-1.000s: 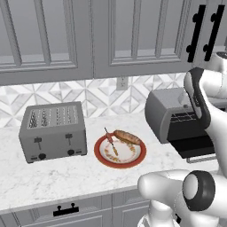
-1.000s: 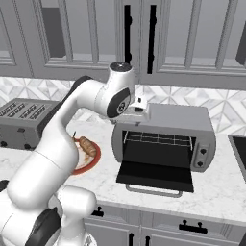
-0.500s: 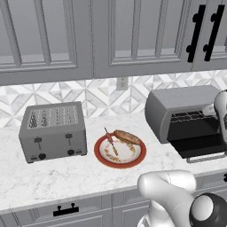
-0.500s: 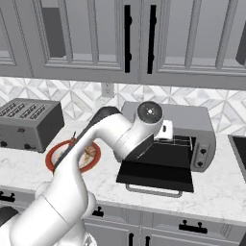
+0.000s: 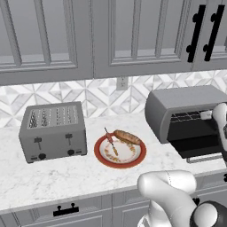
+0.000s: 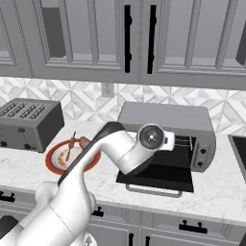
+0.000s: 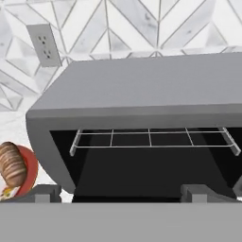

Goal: Pick up the kebab skewer and baguette bread, and place them inside the toaster oven. Close the toaster oven door and start by setting the timer.

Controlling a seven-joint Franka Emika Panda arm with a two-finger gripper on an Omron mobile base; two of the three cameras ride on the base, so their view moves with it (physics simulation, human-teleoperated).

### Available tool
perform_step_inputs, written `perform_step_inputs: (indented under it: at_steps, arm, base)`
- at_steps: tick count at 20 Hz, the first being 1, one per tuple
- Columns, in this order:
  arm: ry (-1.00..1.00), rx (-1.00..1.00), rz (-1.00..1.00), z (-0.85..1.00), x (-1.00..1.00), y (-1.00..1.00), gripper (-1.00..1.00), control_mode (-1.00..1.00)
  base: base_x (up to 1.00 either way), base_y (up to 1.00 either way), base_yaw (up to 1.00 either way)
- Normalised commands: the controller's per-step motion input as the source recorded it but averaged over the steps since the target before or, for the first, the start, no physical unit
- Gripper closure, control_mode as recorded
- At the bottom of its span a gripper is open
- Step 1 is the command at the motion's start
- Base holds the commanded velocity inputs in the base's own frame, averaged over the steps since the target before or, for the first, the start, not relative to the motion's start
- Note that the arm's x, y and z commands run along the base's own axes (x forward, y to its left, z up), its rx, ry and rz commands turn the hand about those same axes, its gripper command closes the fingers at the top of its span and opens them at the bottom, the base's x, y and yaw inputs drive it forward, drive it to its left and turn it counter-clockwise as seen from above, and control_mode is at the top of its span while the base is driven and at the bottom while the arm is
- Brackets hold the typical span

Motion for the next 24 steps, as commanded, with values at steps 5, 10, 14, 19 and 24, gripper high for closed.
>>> perform_step_inputs:
  at_steps: [5, 10, 14, 19, 24]
  arm:
    - [-0.07, 0.0, 0.0, -0.35, 0.05, -0.3, -1.0, -1.0]
    - [-0.08, 0.0, 0.0, -0.59, 0.01, -0.27, -1.0, -1.0]
    - [-0.02, 0.0, 0.0, -0.33, 0.2, -0.1, -1.0, -1.0]
    - [0.0, 0.0, 0.0, -0.24, 0.27, -0.1, -1.0, -1.0]
    - [0.0, 0.0, 0.0, -0.21, 0.3, -0.05, -1.0, -1.0]
  base:
    - [0.0, 0.0, 0.0]
    - [0.0, 0.0, 0.0]
    - [0.0, 0.0, 0.0]
    - [0.0, 0.0, 0.0]
    - [0.0, 0.0, 0.0]
